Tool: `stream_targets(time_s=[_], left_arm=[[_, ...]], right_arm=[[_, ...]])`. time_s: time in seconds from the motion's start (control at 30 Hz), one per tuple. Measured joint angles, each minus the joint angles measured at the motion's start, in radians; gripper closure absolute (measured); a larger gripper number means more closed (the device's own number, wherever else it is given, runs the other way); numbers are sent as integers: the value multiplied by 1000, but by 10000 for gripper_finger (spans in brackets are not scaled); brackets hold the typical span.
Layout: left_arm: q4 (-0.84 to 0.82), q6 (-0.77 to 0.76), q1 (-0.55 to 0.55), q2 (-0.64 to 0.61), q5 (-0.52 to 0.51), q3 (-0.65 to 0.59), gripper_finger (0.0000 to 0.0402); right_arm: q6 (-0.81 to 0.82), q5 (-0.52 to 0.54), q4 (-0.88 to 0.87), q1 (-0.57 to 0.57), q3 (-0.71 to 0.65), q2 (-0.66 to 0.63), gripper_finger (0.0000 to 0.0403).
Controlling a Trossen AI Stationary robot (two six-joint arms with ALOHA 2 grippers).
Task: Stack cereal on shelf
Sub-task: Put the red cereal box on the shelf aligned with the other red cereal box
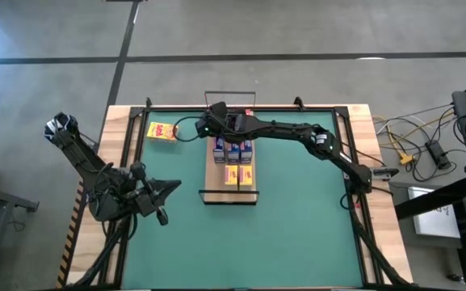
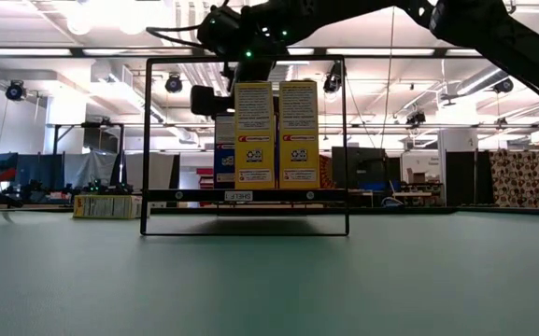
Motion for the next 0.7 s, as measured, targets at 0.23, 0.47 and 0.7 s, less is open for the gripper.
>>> stream_targets(time_s=[0.23, 0.47, 0.7], left_arm=[[0, 0, 0, 0, 0, 0, 401], [0, 0, 0, 0, 0, 0, 401], [0, -8, 0, 0, 0, 0, 401]], right_arm=[[-3, -1, -5, 0, 1, 0, 150], [-21, -4, -38, 1, 50, 0, 119], [-37, -5, -152, 9, 133, -4, 108]])
